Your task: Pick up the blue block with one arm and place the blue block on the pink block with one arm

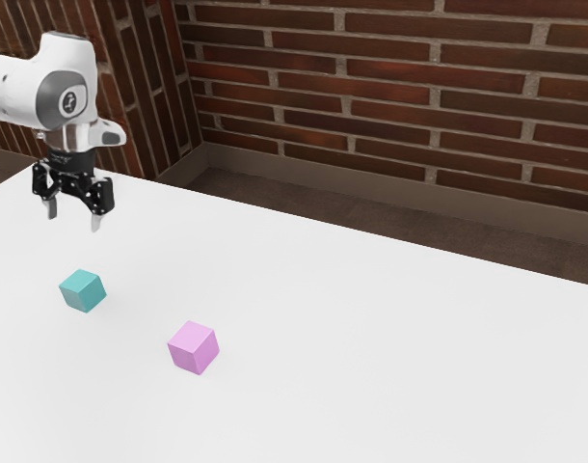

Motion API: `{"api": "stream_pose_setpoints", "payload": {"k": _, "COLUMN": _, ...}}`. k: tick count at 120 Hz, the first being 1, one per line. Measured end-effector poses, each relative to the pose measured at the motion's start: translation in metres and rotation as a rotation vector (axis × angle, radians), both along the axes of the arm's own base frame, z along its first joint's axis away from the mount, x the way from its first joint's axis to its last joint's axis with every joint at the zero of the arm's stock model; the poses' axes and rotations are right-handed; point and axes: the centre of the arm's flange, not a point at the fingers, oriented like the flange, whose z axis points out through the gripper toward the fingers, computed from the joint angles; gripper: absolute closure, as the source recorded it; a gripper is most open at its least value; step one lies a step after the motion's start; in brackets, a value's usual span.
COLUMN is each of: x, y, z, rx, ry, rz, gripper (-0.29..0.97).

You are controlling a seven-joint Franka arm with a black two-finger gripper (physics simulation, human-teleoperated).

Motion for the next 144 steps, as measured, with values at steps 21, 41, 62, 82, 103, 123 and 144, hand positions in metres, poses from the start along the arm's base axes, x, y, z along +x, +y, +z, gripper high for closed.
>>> {"api": "stream_pose_setpoints", "payload": {"k": 21, "x": -0.025, "y": 0.036, "z": -0.036, "rx": 0.035, "ry": -0.016, "rz": 0.041, "gripper": 0.0}}
{"api": "stream_pose_setpoints", "payload": {"k": 41, "x": -0.053, "y": 0.076, "z": -0.057, "rx": 0.056, "ry": -0.05, "rz": 0.046, "gripper": 0.0}}
{"api": "stream_pose_setpoints", "payload": {"k": 62, "x": -0.051, "y": 0.088, "z": -0.083, "rx": 0.065, "ry": -0.075, "rz": -0.016, "gripper": 0.0}}
{"api": "stream_pose_setpoints", "payload": {"k": 82, "x": -0.046, "y": 0.103, "z": -0.126, "rx": 0.037, "ry": -0.079, "rz": -0.044, "gripper": 0.0}}
{"api": "stream_pose_setpoints", "payload": {"k": 103, "x": -0.023, "y": 0.102, "z": -0.138, "rx": 0.033, "ry": -0.118, "rz": -0.109, "gripper": 0.0}}
{"api": "stream_pose_setpoints", "payload": {"k": 123, "x": -0.004, "y": 0.089, "z": -0.147, "rx": 0.004, "ry": -0.148, "rz": -0.157, "gripper": 0.0}}
{"api": "stream_pose_setpoints", "payload": {"k": 144, "x": -0.011, "y": 0.1, "z": -0.166, "rx": -0.037, "ry": -0.152, "rz": -0.133, "gripper": 0.0}}
